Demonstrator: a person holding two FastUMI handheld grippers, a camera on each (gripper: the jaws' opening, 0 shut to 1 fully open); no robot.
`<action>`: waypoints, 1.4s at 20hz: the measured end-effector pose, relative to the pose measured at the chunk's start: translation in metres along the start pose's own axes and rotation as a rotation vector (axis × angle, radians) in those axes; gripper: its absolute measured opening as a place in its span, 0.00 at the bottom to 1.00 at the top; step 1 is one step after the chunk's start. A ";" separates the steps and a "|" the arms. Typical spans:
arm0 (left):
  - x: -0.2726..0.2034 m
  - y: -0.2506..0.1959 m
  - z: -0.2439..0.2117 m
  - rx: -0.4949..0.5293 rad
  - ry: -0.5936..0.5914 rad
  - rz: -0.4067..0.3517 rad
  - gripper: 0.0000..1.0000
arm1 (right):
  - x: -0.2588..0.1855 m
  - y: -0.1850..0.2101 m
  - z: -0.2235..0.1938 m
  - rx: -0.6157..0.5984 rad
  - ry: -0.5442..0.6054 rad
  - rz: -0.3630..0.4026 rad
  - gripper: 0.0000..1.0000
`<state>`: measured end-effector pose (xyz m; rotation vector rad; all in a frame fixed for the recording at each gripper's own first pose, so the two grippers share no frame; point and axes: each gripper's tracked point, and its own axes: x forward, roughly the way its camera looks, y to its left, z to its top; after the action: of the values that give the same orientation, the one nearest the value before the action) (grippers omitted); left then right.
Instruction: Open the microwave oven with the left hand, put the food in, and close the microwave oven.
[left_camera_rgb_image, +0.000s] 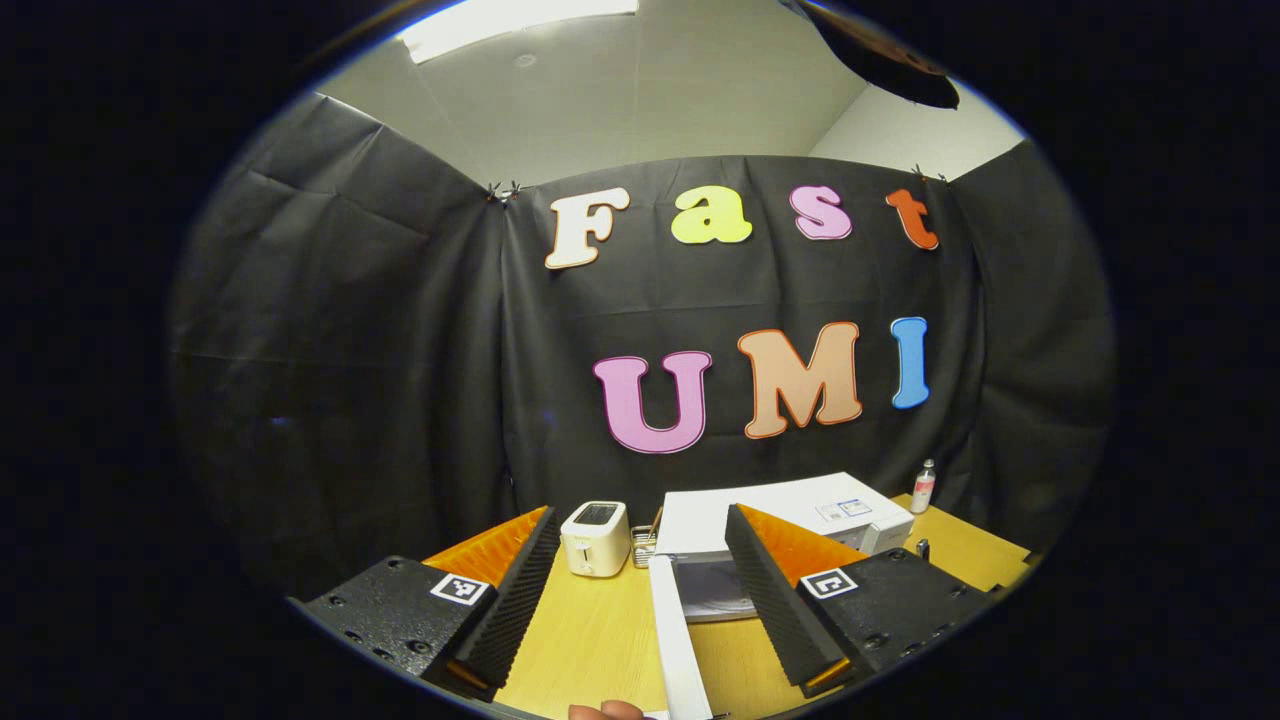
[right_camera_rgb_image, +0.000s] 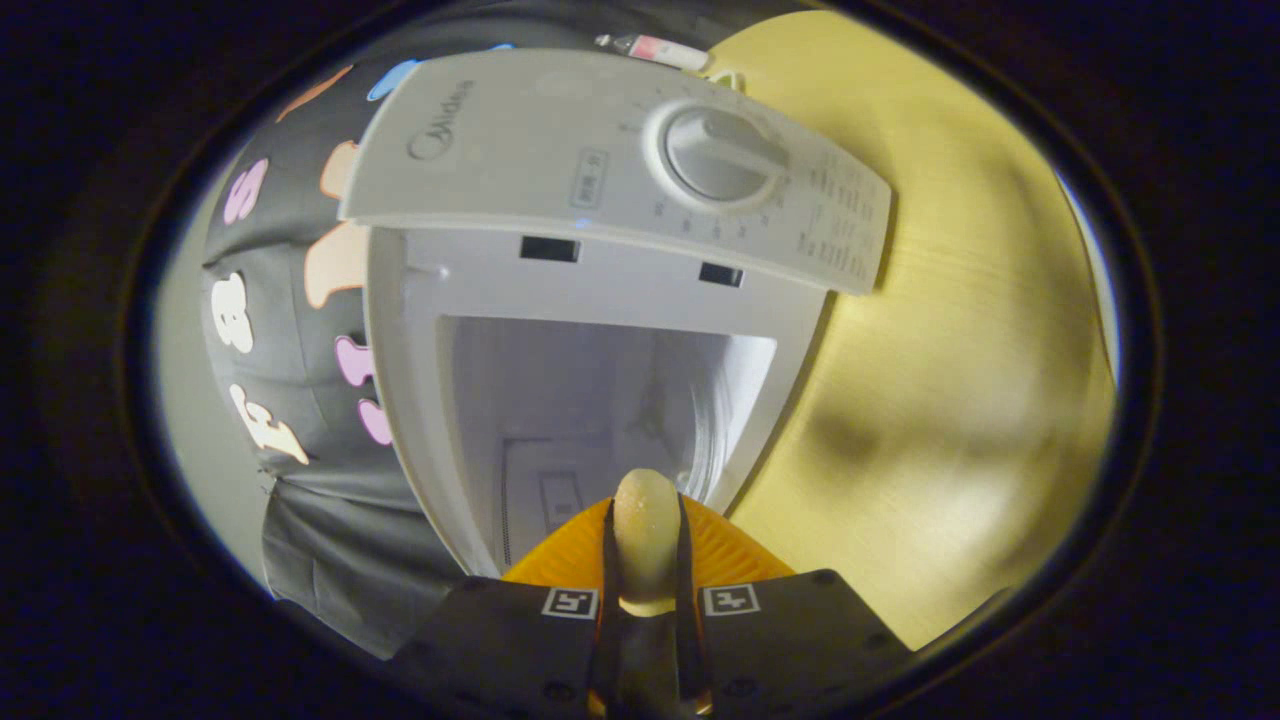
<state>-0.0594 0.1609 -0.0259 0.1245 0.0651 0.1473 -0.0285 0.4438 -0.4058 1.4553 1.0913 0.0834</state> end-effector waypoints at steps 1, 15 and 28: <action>-0.002 0.002 -0.003 -0.003 0.012 0.010 1.00 | 0.007 0.000 -0.001 0.023 -0.008 -0.001 0.23; -0.010 0.028 -0.015 0.022 0.089 0.094 0.97 | 0.070 0.014 0.010 0.215 -0.140 -0.021 0.23; -0.001 0.035 -0.014 0.025 0.092 0.095 0.97 | 0.075 0.026 0.033 0.217 -0.199 -0.020 0.87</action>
<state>-0.0667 0.1967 -0.0352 0.1458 0.1532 0.2476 0.0472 0.4729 -0.4329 1.6079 0.9737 -0.1967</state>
